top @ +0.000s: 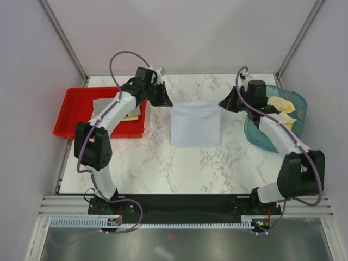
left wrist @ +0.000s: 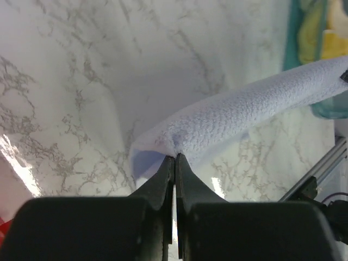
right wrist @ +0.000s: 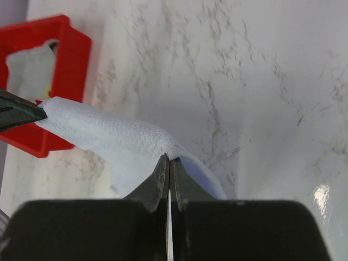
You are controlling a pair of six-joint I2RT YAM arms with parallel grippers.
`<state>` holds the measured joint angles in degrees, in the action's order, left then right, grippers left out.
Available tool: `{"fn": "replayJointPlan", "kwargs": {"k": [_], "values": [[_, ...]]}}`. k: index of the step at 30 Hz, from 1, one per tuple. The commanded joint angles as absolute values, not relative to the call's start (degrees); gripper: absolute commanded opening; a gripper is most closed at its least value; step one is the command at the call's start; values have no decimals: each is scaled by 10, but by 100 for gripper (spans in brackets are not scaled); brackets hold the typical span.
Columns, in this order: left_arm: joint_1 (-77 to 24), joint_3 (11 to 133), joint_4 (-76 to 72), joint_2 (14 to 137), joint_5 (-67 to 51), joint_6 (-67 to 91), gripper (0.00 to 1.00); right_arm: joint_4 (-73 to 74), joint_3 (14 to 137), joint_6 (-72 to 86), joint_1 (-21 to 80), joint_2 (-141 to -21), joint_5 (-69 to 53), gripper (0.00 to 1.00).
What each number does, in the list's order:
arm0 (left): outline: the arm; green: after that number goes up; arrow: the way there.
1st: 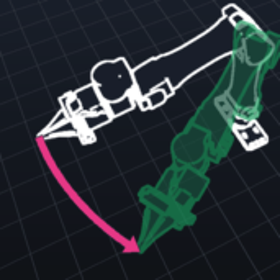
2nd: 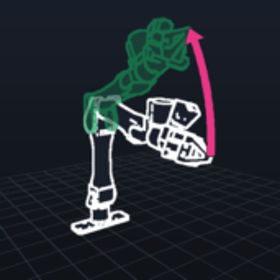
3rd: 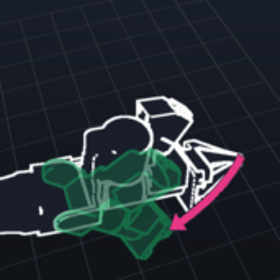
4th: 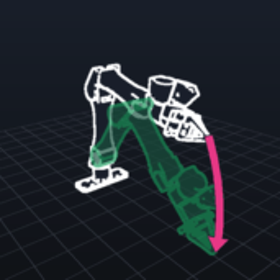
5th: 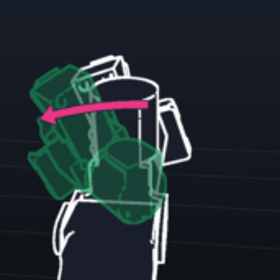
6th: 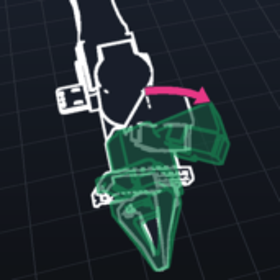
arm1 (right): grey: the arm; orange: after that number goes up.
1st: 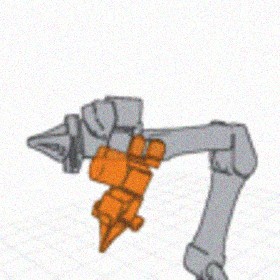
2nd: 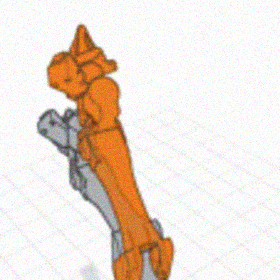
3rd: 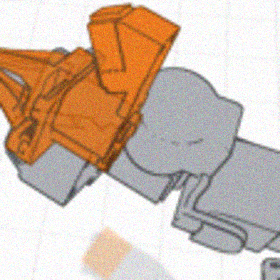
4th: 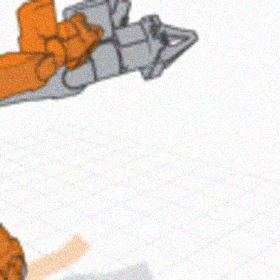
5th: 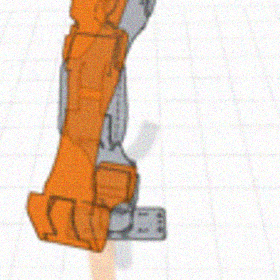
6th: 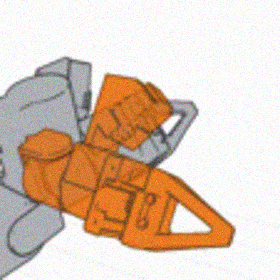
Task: Fold and stack the towels
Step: Fold the towel
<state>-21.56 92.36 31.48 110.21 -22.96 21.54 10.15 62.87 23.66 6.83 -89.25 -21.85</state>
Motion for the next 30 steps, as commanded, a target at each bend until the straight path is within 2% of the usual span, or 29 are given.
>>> {"fn": "replayJointPlan", "kwargs": {"k": [1,10,20,24,29,30], "values": [[-221,905,276,983,-267,180,2,109,617,224,65,-777,-192,0],[-274,762,208,763,-282,163,2,154,562,234,67,-531,-206,0],[-365,636,215,588,-185,206,2,209,476,297,66,-344,-247,0],[-365,599,189,633,-138,196,2,146,404,325,66,-361,-243,0],[-353,586,135,756,-109,181,2,-44,315,345,67,-497,-223,0],[-345,591,126,814,-115,180,2,-68,308,343,67,-528,-211,0]]}}
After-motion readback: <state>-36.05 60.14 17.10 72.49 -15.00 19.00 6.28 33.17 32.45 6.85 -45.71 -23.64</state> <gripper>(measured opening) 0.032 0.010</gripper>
